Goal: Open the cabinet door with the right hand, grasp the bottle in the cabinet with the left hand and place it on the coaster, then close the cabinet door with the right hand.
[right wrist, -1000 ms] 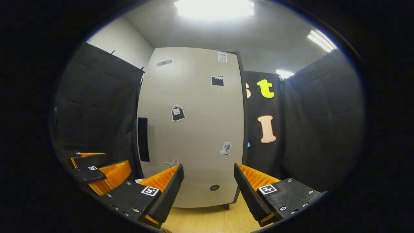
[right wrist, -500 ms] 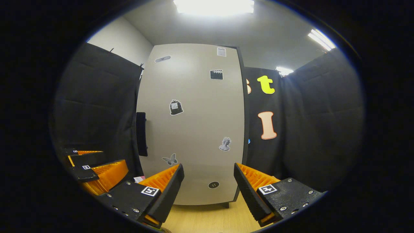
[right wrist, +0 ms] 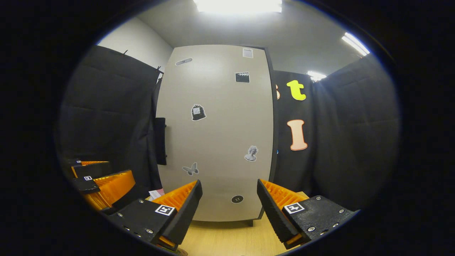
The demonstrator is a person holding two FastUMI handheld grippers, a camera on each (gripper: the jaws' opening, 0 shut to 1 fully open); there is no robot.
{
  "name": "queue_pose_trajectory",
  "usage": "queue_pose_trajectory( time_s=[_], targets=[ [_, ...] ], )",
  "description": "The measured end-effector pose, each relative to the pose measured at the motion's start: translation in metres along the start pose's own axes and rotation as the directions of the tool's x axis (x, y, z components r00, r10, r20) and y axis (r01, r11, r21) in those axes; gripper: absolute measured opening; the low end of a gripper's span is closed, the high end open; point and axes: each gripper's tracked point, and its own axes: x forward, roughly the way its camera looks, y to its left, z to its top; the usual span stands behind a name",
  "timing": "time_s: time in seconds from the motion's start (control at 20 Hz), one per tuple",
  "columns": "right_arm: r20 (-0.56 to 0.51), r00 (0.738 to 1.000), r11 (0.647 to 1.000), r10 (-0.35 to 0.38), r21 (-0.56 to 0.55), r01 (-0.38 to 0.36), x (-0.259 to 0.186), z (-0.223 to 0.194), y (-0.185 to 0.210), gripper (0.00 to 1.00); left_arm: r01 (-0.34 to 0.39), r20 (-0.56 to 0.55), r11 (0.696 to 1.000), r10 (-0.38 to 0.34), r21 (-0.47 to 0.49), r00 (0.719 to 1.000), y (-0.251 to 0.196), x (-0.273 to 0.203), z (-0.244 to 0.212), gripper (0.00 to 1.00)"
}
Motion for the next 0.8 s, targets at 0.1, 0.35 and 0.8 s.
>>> queue_pose_trajectory(
  time_s=[0.1,0.35,0.8],
  targets=[
    [-0.006,1.000,1.000,0.006,0.001,-0.006,-0.002,-0.002,0.001,0.95,0.001,0.001,1.000,-0.001,0.000,1.000,-0.001,-0.008,0.001,0.88],
    [-0.014,1.000,1.000,-0.005,0.015,0.006,-0.006,-0.005,-0.005,0.95,0.009,-0.007,1.000,-0.009,0.005,1.000,-0.006,-0.008,0.000,0.88],
    [-0.010,1.000,0.999,0.001,0.053,0.000,-0.012,-0.001,-0.010,0.95,-0.007,0.006,0.999,0.007,0.031,1.000,0.000,-0.011,0.005,0.88]
  ],
)
